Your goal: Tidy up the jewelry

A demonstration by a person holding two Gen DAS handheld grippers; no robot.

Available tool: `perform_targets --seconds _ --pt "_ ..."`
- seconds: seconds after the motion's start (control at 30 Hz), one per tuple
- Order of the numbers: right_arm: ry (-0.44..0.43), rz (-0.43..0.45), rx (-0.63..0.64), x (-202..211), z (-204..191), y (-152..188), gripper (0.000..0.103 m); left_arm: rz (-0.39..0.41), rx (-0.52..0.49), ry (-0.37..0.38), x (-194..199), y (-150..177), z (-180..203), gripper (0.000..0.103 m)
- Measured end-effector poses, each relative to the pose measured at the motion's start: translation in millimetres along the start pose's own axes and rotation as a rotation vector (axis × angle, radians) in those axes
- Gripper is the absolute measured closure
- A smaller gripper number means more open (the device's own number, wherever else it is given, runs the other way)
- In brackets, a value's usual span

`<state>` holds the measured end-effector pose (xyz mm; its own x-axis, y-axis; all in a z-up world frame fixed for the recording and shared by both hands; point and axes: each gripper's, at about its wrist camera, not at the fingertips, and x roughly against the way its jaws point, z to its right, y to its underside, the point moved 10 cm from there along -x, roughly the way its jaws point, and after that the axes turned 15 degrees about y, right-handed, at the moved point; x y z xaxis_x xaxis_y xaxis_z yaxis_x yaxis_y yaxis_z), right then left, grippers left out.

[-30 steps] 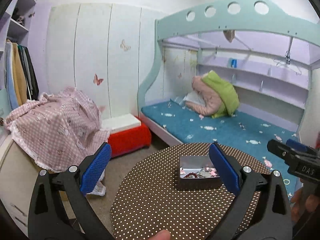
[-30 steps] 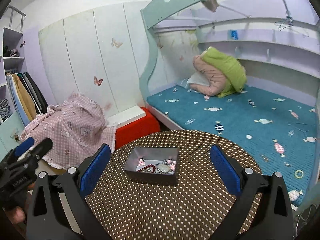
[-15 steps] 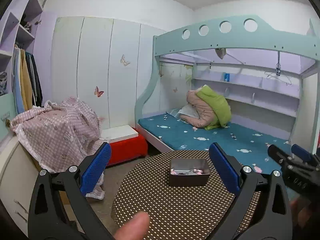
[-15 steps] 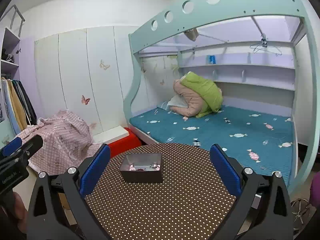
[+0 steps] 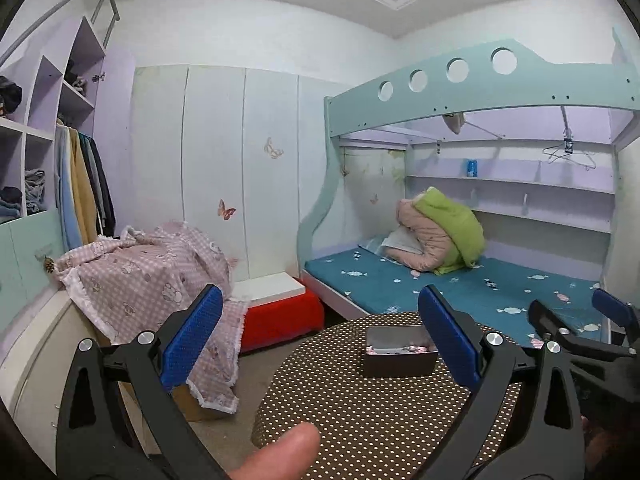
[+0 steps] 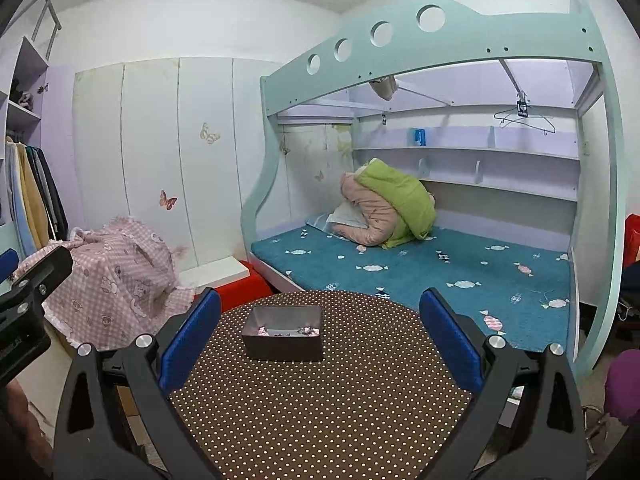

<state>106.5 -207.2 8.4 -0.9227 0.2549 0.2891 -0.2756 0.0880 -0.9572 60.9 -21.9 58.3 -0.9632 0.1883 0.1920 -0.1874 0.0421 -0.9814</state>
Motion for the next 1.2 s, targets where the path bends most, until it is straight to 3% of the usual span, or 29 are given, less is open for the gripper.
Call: perform_targets --seconds 1.2 --pt "0.009 -0.005 0.005 6.1 -9.1 2.1 0.007 -0.007 0.064 0.054 6.3 3.6 6.2 0.005"
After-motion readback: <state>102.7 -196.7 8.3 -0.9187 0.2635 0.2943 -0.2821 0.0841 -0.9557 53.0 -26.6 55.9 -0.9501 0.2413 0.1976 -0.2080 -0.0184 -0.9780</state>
